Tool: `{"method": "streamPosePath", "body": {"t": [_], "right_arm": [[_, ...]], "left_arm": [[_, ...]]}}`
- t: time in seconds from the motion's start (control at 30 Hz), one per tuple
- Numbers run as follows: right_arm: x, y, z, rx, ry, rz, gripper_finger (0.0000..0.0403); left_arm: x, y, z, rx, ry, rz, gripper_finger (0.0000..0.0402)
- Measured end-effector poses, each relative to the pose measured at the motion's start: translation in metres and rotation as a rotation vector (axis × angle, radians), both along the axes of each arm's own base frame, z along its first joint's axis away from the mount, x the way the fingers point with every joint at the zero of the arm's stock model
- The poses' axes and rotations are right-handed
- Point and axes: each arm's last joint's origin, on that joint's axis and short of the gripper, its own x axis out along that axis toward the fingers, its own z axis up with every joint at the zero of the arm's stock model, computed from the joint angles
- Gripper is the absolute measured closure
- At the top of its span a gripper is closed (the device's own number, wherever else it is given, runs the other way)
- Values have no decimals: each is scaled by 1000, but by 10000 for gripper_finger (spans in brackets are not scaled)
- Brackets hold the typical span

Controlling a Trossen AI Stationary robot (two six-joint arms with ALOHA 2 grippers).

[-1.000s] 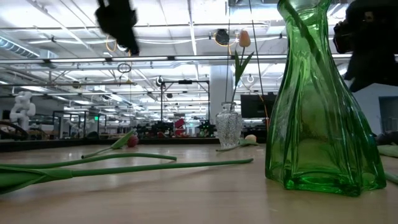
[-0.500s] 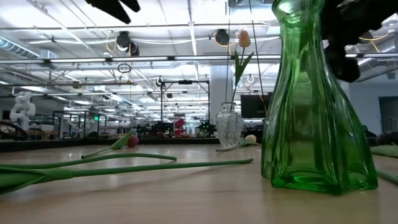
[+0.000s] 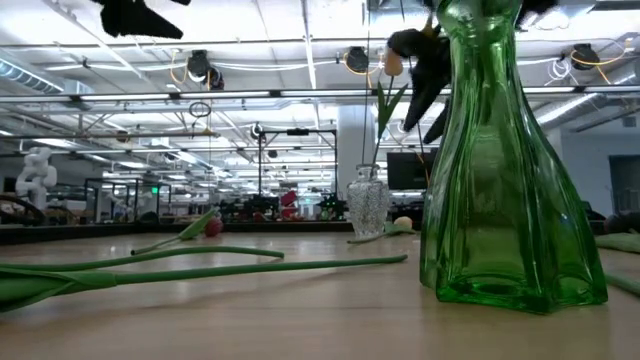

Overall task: Sort flowers into vase by color
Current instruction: Put the peach tulip into the transparent flower vase

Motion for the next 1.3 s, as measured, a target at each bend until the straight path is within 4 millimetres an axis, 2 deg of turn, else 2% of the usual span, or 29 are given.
{"method": "streamPosePath", "body": {"t": [0.2, 0.33, 0.5, 0.7, 0.87, 1.07, 1.3], "right_arm": [[35, -35, -5, 29, 94, -114, 255], [51, -52, -12, 50, 105, -178, 255], [60, -66, -27, 88, 141, -217, 248], [69, -70, -58, 186, 217, -222, 218], [80, -74, -75, 201, 183, -278, 197], [90, -81, -107, 215, 200, -305, 193], [87, -82, -124, 230, 299, -309, 195]], "left_arm": [[0, -1, -27, -13, -45, -33, 17], [1, -1, -34, -37, -54, -29, 17], [2, -2, -38, -43, -50, -47, 17], [2, -2, -38, -41, -44, -57, 17], [2, -2, -39, -33, -32, -59, 17], [2, -2, -39, -12, -26, -61, 17], [2, -2, -39, -20, -28, -66, 17]]}}
